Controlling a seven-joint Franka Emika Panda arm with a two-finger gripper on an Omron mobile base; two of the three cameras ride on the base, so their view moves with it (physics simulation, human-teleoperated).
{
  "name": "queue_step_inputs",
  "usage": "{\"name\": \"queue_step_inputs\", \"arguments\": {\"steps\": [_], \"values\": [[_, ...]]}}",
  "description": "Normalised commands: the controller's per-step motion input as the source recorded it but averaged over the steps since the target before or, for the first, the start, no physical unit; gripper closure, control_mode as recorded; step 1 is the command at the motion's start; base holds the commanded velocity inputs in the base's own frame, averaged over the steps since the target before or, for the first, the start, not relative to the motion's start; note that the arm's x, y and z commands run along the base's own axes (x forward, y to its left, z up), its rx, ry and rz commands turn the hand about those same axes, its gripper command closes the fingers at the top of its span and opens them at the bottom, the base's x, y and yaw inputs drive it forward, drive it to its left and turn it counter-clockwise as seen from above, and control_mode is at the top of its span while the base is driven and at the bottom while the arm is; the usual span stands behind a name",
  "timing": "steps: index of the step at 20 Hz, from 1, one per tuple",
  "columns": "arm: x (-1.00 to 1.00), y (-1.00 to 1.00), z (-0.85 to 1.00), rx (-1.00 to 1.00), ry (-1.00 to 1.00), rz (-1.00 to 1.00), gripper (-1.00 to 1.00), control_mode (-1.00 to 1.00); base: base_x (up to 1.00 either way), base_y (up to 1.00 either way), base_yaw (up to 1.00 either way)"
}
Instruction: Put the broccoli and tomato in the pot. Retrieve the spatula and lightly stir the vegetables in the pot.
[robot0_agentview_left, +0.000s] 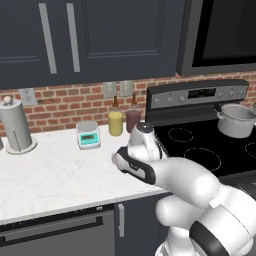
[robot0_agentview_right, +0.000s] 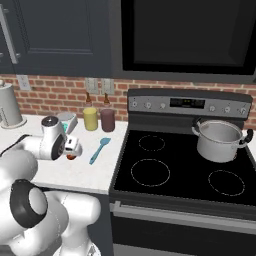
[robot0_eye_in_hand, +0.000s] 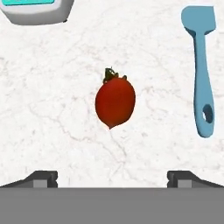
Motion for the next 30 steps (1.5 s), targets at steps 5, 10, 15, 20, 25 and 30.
{"name": "queue_step_inputs", "arguments": {"steps": [5,10,15,20,25,30], "values": [[0.43,0.05,-0.15,-0.01,0.10,0.00,-1.00,-1.00,0.00,0.00,0.00],[0.36,0.00,-0.05,-0.01,0.05,-0.02,-1.00,-1.00,0.00,0.00,0.00],[0.16,0.00,-0.20,-0.04,0.03,-0.01,-1.00,-1.00,0.00,0.00,0.00],[0.01,0.00,-0.30,-0.03,0.02,0.00,-1.00,-1.00,0.00,0.00,0.00],[0.00,0.00,-0.31,-0.01,0.01,0.00,-1.00,-1.00,0.00,0.00,0.00],[0.13,0.00,-0.26,0.00,0.00,0.00,-1.00,-1.00,0.00,0.00,0.00]]}}
